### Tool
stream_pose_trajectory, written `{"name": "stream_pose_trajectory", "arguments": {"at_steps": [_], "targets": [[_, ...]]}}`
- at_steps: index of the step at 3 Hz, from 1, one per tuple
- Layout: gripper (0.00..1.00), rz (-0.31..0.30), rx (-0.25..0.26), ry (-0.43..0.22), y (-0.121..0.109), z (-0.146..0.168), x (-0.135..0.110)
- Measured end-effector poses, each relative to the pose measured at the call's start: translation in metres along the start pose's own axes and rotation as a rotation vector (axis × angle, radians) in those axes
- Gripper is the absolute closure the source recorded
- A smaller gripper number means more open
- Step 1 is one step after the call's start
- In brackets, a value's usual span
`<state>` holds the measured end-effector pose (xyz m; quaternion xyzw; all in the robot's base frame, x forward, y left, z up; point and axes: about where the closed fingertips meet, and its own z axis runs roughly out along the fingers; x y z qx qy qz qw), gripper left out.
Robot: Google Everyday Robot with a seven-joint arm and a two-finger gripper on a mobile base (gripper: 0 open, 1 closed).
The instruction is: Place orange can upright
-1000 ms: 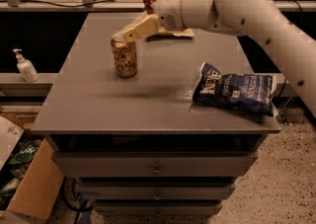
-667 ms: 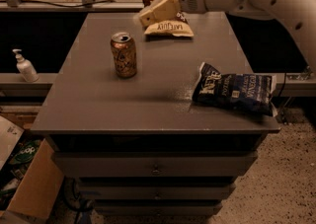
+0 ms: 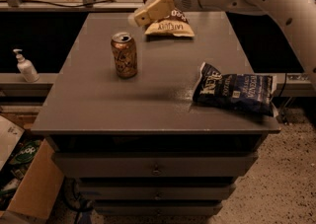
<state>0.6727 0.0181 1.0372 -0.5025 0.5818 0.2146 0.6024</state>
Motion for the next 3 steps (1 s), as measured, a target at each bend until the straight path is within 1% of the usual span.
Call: {"name": "stream_pose_trajectory", "arguments": {"at_steps": [1,2,3], "targets": [[0.00,-0.051,0.010,0.055,-0.015,-0.009,0.014],[0.00,-0.122,0.091,0.110,-0.044,-0.050,0.016],[0.00,-0.129,0.103,0.117,-0.049,-0.056,0.016]]}}
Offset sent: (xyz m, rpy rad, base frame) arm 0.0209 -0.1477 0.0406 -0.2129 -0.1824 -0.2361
